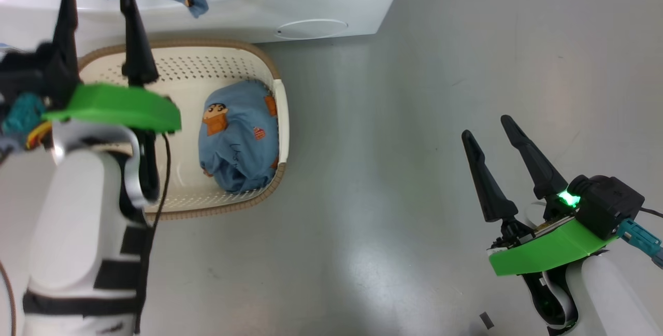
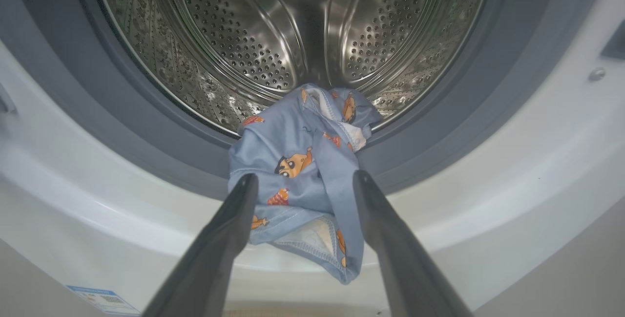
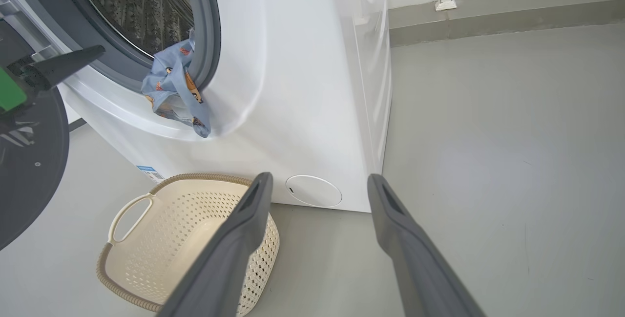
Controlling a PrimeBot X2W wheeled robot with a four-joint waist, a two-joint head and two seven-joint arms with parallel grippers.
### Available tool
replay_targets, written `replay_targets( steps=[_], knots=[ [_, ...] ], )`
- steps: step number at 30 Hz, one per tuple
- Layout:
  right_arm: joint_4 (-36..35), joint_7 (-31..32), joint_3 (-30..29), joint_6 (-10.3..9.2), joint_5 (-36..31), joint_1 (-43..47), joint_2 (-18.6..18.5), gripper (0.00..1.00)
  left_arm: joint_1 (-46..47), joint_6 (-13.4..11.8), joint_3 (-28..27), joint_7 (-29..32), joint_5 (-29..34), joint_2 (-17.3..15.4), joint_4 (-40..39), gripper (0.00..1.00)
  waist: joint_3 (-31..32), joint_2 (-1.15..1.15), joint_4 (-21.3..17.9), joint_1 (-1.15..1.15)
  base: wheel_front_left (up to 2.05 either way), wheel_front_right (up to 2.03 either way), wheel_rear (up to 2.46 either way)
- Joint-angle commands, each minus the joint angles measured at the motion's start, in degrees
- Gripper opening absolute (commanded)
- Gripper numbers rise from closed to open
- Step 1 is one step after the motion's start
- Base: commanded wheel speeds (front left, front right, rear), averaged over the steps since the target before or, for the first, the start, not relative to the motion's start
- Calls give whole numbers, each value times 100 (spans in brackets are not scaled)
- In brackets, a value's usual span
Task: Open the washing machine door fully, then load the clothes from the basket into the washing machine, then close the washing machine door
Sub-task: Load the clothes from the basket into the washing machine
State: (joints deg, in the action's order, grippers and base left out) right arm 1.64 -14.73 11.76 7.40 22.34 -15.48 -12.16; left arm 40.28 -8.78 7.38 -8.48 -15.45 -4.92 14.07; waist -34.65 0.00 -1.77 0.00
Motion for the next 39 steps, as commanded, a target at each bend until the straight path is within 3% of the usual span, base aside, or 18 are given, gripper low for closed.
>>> replay_targets(
  steps=[1,8,23,39],
  knots=[
    [-99,-27,131,9,85,65,20,100,151,23,-119,25,21,-197,-57,100,-14,0,-38,0,0,0,0],
    [-106,-27,163,9,88,28,35,100,928,95,2,159,7,-160,699,100,-94,0,-135,0,0,0,0],
    [-62,-27,131,9,102,-32,70,100,2273,242,-159,1162,-547,-113,2344,100,-333,0,-264,0,0,0,0],
    [-19,-27,179,9,105,-64,88,100,2982,50,-153,1791,-743,-68,3294,100,-489,0,-267,0,0,0,0]
  ],
)
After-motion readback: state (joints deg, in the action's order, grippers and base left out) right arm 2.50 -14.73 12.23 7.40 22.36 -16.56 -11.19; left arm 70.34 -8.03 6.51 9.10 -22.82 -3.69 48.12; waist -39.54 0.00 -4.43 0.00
